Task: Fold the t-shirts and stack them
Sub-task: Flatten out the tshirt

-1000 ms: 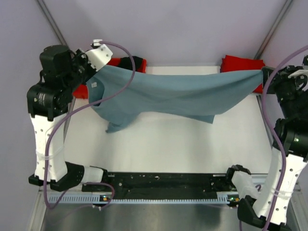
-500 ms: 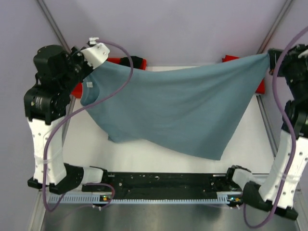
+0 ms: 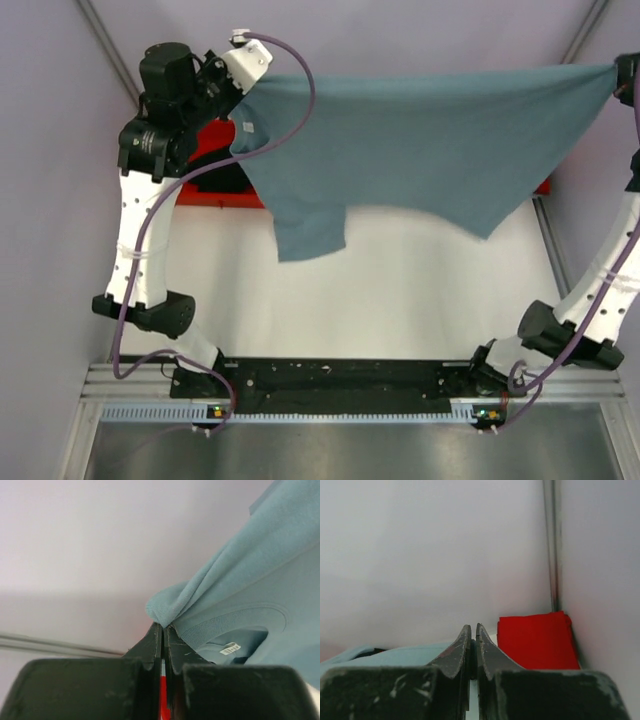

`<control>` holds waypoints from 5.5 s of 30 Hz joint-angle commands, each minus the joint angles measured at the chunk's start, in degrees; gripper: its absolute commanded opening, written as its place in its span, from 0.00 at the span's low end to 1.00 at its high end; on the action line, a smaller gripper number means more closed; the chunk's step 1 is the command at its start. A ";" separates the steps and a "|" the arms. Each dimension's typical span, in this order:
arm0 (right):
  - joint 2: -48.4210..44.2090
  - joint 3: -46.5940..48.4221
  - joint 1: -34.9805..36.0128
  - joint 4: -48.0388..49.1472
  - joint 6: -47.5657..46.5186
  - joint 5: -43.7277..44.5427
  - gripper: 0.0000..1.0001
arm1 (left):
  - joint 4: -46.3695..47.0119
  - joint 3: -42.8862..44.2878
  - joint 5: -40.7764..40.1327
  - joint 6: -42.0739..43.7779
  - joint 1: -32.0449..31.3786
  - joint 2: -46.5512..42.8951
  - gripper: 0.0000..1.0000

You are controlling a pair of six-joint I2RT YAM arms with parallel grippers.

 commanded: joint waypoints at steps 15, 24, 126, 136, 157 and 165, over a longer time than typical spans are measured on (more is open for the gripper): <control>-42.02 -52.69 -1.35 5.35 -1.14 1.91 0.00 | -15.97 -32.49 14.65 6.95 1.14 -20.57 0.00; -54.70 -86.29 3.84 1.59 6.43 0.86 0.00 | -27.58 -71.59 4.91 18.46 5.70 -26.73 0.00; -30.02 -98.00 13.77 16.51 9.07 4.81 0.00 | -2.10 -52.13 -4.07 0.28 4.30 -2.48 0.00; -21.57 -94.93 15.62 18.37 6.44 7.97 0.00 | -0.42 -50.55 -4.51 0.89 4.21 0.95 0.00; -38.38 -95.10 15.79 6.14 14.17 4.45 0.00 | -12.12 -49.59 5.16 5.11 3.07 -13.39 0.00; -28.34 -93.96 15.79 12.92 12.68 5.16 0.00 | -11.85 -43.08 1.38 3.26 2.98 -1.95 0.00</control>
